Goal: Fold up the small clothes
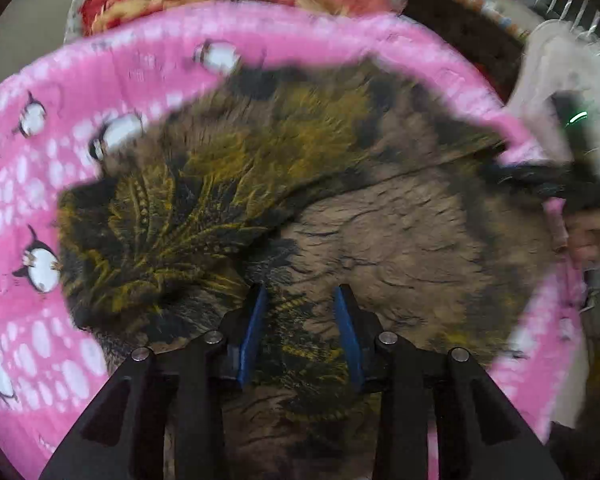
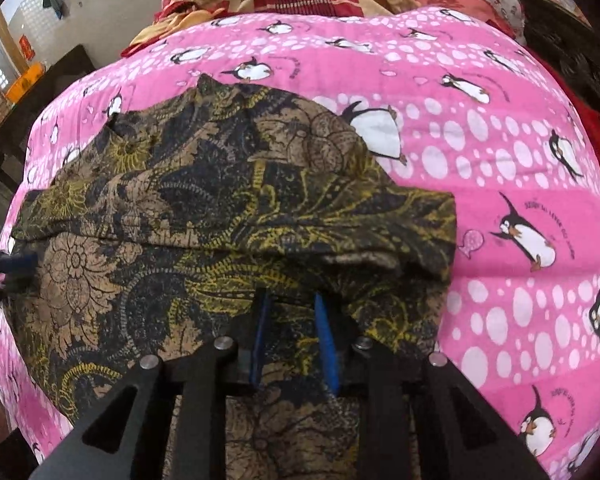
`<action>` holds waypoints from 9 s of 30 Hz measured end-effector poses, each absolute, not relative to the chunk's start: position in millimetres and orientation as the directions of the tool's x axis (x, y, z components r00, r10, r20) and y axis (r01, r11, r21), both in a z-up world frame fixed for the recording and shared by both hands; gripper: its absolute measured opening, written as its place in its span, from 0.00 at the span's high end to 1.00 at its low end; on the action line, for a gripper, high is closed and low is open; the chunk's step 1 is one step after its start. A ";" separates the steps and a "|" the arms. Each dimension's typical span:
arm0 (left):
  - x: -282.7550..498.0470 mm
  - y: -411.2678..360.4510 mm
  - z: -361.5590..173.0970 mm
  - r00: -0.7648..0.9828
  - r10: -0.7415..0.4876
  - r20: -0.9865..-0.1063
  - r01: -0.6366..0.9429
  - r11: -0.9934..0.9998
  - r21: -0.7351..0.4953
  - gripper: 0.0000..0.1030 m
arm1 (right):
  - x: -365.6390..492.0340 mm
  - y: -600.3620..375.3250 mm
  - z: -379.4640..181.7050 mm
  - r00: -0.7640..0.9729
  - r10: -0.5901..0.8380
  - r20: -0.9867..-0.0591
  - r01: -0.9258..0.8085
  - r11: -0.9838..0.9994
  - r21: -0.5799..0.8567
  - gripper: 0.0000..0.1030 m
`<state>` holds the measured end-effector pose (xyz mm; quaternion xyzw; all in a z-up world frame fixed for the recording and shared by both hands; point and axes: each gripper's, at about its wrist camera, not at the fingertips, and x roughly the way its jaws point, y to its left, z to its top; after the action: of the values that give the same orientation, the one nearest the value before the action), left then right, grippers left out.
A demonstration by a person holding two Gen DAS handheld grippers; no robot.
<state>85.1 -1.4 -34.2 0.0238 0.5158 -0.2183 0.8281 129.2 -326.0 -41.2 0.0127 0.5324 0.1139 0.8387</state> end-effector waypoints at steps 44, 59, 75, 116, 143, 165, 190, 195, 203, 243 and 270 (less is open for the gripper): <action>163.1 45.2 -47.2 0.661 -0.241 -0.711 -0.013 0.943 -0.332 0.91 | 207.7 -349.2 -60.2 0.621 0.084 -0.779 0.074 0.983 0.165 0.26; 162.6 39.7 -45.2 0.659 -0.202 -0.725 -0.017 0.959 -0.283 0.91 | 48.5 -250.0 -6.1 0.683 0.145 -0.716 -0.179 0.983 0.028 0.34; -8.6 51.1 -34.8 0.572 -0.355 -0.739 0.174 0.933 -0.314 0.82 | 36.1 -236.5 -23.1 0.639 0.069 -0.766 -0.104 0.995 0.003 0.31; -28.9 120.6 -67.6 0.658 -0.575 -0.486 -0.110 0.564 -0.818 0.72 | 35.1 -195.8 -66.1 0.628 0.255 -0.735 -0.286 0.954 0.087 0.19; -40.0 22.4 23.2 0.825 -0.322 -0.464 0.220 0.940 -0.260 1.00 | 101.9 -167.5 31.6 0.513 0.406 -0.756 -0.471 0.870 0.148 0.30; -35.3 -85.8 68.2 0.646 -0.620 -0.445 0.576 0.779 -0.250 1.00 | 245.9 -140.3 41.4 0.225 0.377 -0.899 -0.571 0.798 0.192 0.91; -39.7 -185.5 21.6 0.270 -0.752 -0.601 0.663 0.598 -0.451 1.00 | 186.3 -406.6 16.6 0.504 0.280 -0.817 -0.254 0.952 0.169 0.59; -21.1 -119.2 30.3 0.483 -0.654 -0.582 0.500 0.752 -0.429 1.00 | 91.8 -390.6 55.1 0.542 0.363 -0.758 -0.408 0.902 0.141 0.59; -1.3 -101.3 -30.6 0.416 -0.608 -0.676 0.390 0.791 -0.472 1.00 | 13.6 -359.6 -38.5 0.556 0.231 -0.798 -0.377 0.926 0.005 0.56; 162.1 -110.8 -4.4 0.494 -0.533 -0.687 0.351 0.845 -0.403 0.31 | 121.8 -435.7 1.6 0.673 0.250 -0.697 -0.103 0.964 0.246 0.23; 136.8 -98.3 -52.1 0.434 -0.726 -0.534 0.389 0.686 -0.616 0.34 | 176.1 -449.7 -99.1 0.501 0.750 -0.432 -0.279 0.612 0.740 0.71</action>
<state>136.8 -98.3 -52.1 -0.2056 0.4098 -0.3391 0.8215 176.1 -449.7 -99.1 0.3052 0.3858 0.3174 0.8107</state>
